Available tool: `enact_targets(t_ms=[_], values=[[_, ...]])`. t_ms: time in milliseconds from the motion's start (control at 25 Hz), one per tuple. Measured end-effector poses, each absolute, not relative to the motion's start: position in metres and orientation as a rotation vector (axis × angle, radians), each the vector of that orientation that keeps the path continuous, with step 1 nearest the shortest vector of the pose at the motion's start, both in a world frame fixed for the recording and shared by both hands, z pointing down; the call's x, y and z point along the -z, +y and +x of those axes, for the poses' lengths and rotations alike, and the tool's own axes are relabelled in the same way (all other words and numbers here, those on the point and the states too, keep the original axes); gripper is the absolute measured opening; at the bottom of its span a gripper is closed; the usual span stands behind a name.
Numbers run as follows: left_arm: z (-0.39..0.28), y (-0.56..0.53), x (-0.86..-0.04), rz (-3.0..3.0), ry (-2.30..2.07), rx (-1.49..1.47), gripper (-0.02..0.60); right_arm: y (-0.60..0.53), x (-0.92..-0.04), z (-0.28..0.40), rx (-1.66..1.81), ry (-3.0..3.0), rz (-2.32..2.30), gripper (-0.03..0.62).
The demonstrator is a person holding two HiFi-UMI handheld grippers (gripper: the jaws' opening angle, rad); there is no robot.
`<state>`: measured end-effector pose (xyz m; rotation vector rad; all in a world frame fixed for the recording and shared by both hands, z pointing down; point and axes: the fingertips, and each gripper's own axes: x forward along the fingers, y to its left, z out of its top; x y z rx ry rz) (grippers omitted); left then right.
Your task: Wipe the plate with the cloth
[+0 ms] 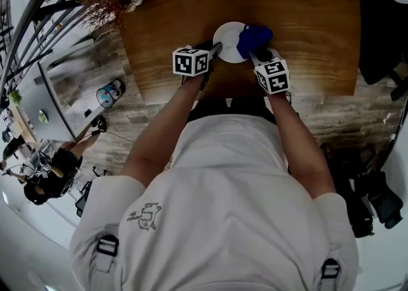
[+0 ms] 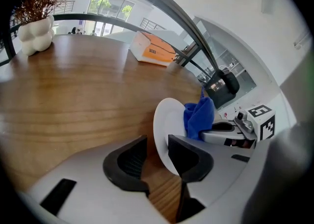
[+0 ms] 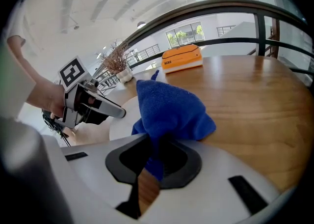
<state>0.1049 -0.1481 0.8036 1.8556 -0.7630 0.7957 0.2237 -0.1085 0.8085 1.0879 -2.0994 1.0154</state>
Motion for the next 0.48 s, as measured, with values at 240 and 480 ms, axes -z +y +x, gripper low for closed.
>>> enact_targets(t_ms=[240, 480], values=[[0.117, -0.15, -0.792, 1.87, -0.744, -0.73, 0.075, -0.109, -0.813, 0.224, -1.036, -2.085, 1.105, 0.051], [0.119, -0.147, -0.779, 1.798, -0.741, -0.591, 0.029, -0.107, -0.811, 0.226, -1.061, -2.047, 1.114, 0.051]])
